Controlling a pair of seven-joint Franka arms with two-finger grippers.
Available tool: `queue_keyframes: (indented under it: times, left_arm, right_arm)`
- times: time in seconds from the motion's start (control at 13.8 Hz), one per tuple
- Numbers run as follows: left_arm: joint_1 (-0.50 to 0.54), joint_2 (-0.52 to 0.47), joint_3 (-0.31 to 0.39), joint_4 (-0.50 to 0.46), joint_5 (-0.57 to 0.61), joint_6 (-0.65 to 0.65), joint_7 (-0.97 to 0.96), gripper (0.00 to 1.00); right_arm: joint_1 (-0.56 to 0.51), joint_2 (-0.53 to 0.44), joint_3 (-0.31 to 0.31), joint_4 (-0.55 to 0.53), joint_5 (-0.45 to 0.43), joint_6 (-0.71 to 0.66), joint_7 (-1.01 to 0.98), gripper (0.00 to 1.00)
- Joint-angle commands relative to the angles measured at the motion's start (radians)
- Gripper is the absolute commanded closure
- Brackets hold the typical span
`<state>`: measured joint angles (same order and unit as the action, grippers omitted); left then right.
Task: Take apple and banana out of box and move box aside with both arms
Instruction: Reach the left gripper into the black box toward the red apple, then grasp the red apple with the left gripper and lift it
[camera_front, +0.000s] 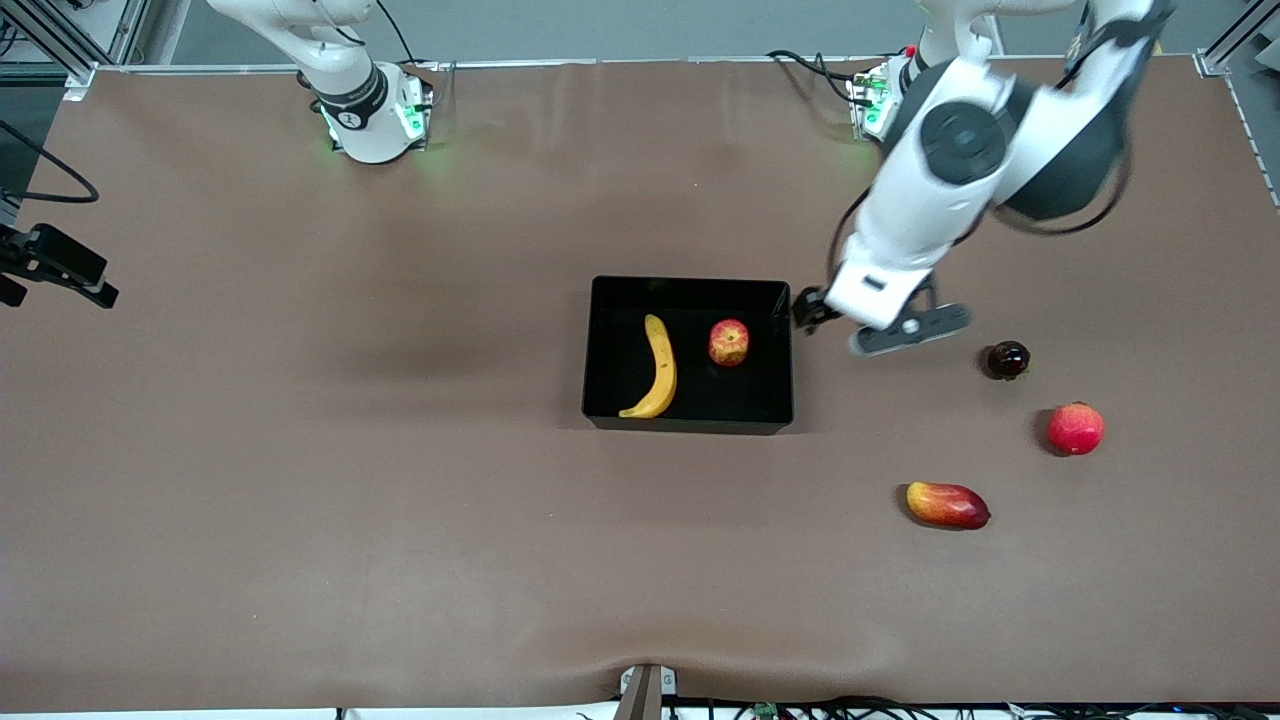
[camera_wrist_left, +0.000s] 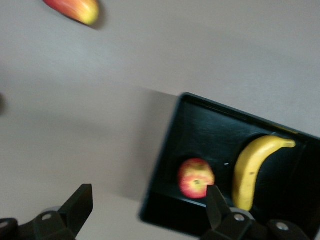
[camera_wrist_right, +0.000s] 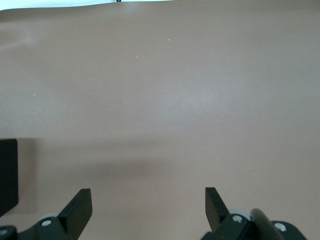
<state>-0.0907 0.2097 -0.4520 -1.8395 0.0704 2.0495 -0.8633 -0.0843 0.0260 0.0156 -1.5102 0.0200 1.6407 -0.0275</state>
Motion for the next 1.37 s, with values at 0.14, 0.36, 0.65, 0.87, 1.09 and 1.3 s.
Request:
queue_keyframes:
  times: [0.14,0.36,0.65,0.87,1.09,1.3]
  left_arm:
    - [-0.104,0.166,-0.005,0.035,0.126,0.122,-0.242,0.0]
    - [-0.132,0.223,-0.005,0.033,0.144,0.138,-0.283,0.0]
    - [-0.167,0.278,-0.005,0.005,0.147,0.149,-0.348,0.0]
    - [-0.181,0.304,-0.004,-0.047,0.181,0.204,-0.356,0.0]
    - [-0.182,0.347,-0.004,-0.057,0.23,0.245,-0.391,0.0]
    - [-0.181,0.375,-0.004,-0.057,0.256,0.256,-0.401,0.0]
  right_arm:
    - [-0.009,-0.003,0.004,-0.001,0.0,0.005,-0.011,0.0]
    - [-0.009,0.0,0.004,0.002,0.0,0.008,-0.011,0.0]
    - [-0.008,0.034,0.004,0.005,-0.002,0.022,-0.012,0.0]
    - [0.001,0.049,0.004,0.005,-0.002,0.022,-0.011,0.0]
    - [0.002,0.051,0.004,0.005,0.0,0.022,-0.012,0.0]
    - [-0.002,0.051,0.004,0.005,0.0,0.022,-0.012,0.0]
